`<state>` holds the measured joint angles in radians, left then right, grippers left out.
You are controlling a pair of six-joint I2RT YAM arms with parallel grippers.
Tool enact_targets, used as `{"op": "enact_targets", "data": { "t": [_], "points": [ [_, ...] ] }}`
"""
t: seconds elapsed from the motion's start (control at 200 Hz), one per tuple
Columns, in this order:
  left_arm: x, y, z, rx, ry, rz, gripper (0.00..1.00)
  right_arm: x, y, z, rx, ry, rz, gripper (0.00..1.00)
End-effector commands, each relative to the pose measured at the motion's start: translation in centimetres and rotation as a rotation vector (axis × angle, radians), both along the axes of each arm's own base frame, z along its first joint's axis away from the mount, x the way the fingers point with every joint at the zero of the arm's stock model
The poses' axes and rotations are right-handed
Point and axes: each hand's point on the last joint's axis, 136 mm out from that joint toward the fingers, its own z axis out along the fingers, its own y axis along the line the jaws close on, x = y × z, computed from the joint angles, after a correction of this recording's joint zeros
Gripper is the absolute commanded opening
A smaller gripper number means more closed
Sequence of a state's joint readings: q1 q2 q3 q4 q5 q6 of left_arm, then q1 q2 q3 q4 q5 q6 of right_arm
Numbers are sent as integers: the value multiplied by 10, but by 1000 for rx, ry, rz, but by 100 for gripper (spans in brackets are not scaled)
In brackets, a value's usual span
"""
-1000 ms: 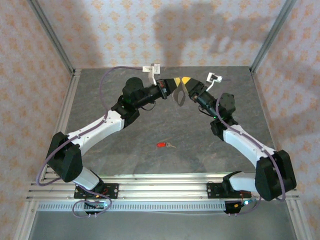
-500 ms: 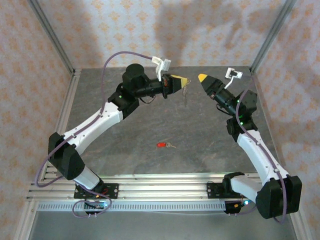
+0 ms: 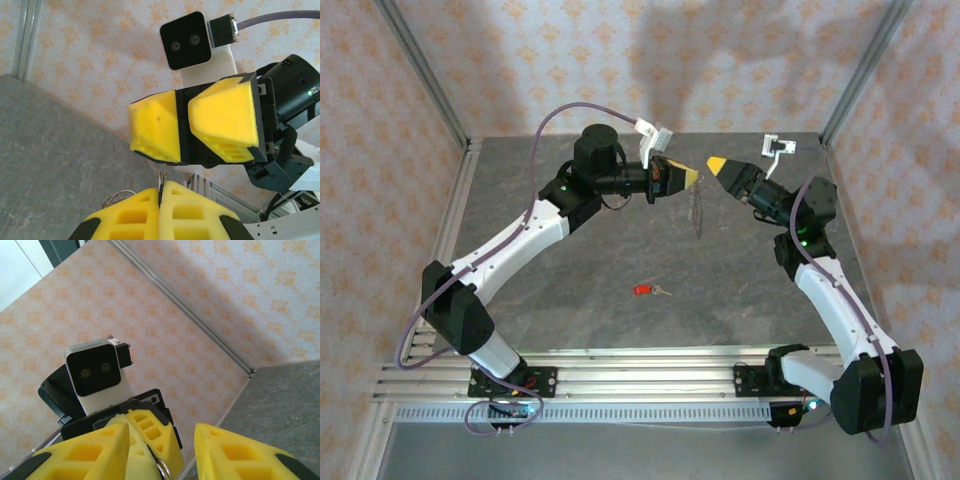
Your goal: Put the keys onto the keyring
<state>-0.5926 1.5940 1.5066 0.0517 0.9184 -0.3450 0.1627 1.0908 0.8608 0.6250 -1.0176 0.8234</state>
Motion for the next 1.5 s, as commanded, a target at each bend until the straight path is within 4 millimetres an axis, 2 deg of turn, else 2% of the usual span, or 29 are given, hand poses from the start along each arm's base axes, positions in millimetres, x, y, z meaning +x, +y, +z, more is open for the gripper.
{"op": "enact_targets", "data": {
  "t": [0.0, 0.305, 0.46, 0.816, 1.056, 1.206, 1.341, 1.401, 1.496],
  "points": [
    [-5, 4, 27, -44, -59, -28, 0, -12, 3, 18, 14, -85, 47, 38],
    [1, 7, 36, -105, -59, -3, 0, -18, 12, 9, 17, -78, 82, 38],
    [3, 8, 39, -122, -55, 0, 0, -15, 12, 2, 21, -64, 66, 38],
    [4, 6, 39, -133, -44, 2, 0, -13, 20, 7, 52, -73, 84, 31],
    [5, 6, 37, -131, -40, 0, 0, -12, 23, 11, 59, -81, 85, 17],
    [4, 6, 36, -131, -36, -3, 0, -10, 21, 12, 69, -82, 63, 0],
    [10, 10, 35, -139, -17, 50, 0, -5, 15, 14, 103, -77, 23, 0],
    [16, 15, 36, -164, -2, 103, 13, 0, 12, 10, 122, -56, -8, 0],
    [28, 26, 41, -243, 38, 212, 43, 5, 6, 8, 158, -40, -45, 0]
  ]
}}
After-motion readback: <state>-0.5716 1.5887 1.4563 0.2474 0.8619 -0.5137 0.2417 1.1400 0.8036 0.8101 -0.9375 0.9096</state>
